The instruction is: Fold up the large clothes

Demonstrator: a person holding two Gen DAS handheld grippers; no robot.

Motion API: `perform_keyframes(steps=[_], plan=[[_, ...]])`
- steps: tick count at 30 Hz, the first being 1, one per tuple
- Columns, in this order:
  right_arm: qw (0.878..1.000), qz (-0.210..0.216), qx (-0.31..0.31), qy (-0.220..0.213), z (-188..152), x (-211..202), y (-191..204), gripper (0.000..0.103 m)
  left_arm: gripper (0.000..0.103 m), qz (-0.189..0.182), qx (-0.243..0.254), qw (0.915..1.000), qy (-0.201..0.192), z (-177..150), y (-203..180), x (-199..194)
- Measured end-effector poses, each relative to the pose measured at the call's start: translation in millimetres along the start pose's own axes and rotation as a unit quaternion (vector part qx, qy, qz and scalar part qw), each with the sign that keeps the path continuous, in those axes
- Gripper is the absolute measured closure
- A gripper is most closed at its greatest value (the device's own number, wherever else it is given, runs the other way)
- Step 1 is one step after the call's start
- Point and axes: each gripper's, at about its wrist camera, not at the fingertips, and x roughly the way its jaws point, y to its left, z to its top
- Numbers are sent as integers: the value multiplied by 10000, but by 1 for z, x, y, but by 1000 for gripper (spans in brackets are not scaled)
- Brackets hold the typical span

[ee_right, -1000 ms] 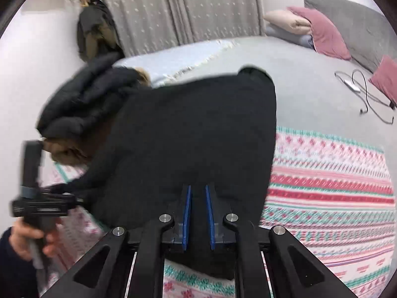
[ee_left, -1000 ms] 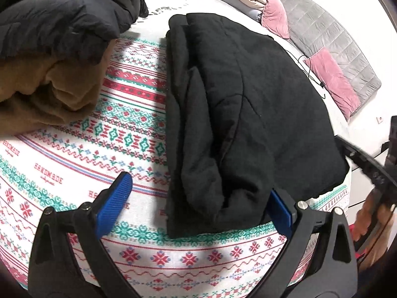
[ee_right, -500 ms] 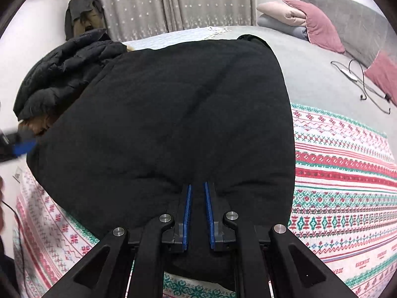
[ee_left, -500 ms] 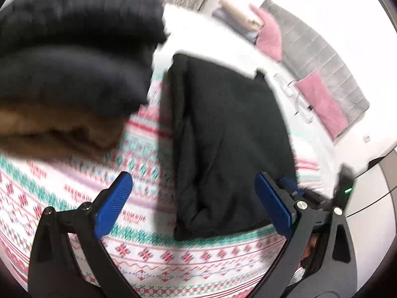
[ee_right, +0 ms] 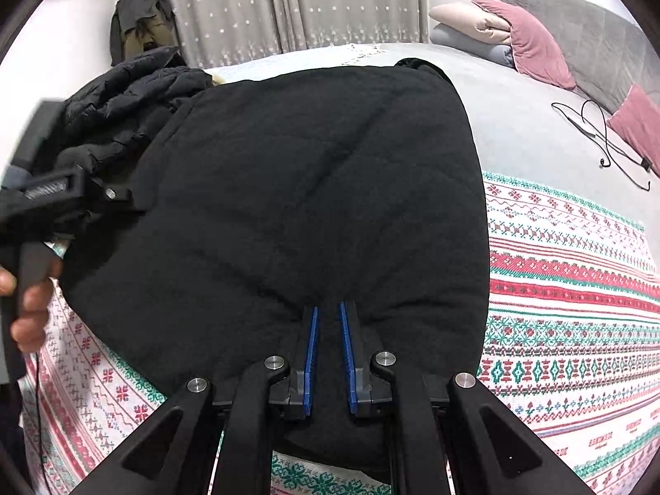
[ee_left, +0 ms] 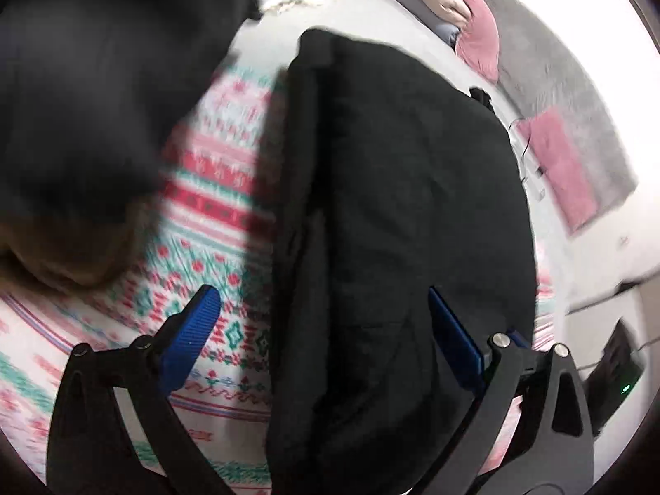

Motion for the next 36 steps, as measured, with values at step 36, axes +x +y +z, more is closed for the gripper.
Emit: perform_keyframes(steps=[36], plan=[[9973,197,351,613,174,54,-63,58,4,36,266,9995,-150,-8,-15,-27]])
